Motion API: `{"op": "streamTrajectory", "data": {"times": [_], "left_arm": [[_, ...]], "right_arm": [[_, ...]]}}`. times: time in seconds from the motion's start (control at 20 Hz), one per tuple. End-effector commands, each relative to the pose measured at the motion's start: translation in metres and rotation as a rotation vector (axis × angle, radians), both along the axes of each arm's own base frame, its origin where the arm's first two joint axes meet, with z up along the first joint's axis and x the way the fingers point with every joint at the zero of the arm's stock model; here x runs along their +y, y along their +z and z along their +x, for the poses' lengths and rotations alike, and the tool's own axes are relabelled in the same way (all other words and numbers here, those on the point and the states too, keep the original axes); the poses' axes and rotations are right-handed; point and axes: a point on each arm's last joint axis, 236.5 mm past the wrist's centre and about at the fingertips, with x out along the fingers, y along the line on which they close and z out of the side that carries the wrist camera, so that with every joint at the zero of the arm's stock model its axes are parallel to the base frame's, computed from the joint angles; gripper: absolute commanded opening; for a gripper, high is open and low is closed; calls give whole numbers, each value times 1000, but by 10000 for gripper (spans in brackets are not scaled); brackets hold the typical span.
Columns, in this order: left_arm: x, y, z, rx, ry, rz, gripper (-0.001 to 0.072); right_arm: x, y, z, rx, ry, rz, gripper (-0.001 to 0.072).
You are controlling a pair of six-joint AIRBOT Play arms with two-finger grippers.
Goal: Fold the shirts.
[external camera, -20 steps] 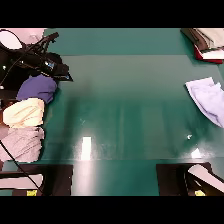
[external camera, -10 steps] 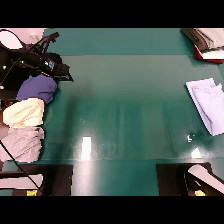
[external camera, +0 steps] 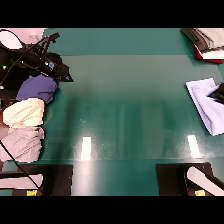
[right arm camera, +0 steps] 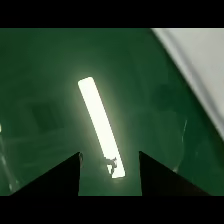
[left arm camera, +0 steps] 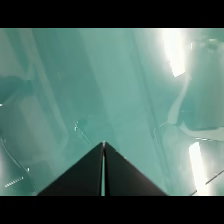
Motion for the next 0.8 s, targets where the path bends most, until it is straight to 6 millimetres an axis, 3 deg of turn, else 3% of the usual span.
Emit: {"op": "streamTrajectory", "data": {"times": [0.0, 0.1, 0.15, 0.45, 0.75], "left_arm": [[0, 0, -3, 9, -5, 1, 24], [0, 0, -3, 9, -5, 1, 24], [0, 0, -3, 9, -5, 1, 24], [0, 0, -3, 9, -5, 1, 24], [0, 0, -3, 9, -5, 1, 24]], "right_arm": [[100, 18, 16, -51, 282, 17, 382], [137, 21, 18, -81, 402, -33, 57], [151, 23, 16, -86, 455, -57, 22], [211, 25, -7, -81, 670, -103, 22], [219, 24, -16, -61, 704, -100, 22]]}}
